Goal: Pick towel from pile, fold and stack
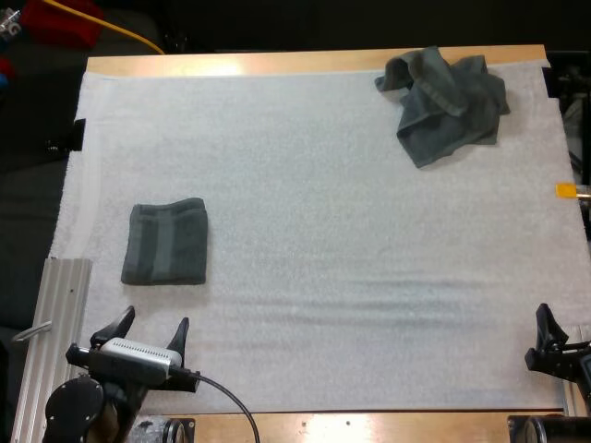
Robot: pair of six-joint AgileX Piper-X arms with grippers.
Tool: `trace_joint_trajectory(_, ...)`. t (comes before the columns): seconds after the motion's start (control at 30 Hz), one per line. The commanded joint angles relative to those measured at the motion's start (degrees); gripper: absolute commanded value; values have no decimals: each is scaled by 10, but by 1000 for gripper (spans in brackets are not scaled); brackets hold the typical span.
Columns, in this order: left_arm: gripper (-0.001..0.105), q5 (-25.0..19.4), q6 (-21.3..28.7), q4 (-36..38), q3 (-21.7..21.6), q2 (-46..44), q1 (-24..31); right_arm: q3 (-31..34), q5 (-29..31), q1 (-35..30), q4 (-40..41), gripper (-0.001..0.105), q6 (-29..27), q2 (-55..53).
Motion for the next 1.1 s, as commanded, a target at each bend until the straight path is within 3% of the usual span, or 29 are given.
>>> trace_joint_trajectory(0.0, 67, 10, -2, -10, -1, -67, -4, -10, -12, 1, -2, 75, -3, -13)
trace_joint_trajectory(0.57, 67, 37, 8, -61, -67, 92, -146, -108, -123, 1, -10, 75, -10, 125)
trace_joint_trajectory(0.83, 67, 38, 8, -95, -108, 152, -220, -131, -211, 1, -52, 75, -21, 183)
trace_joint_trajectory(1.07, 67, 34, 12, -132, -136, 184, -243, -141, -214, 1, -84, 75, -18, 224)
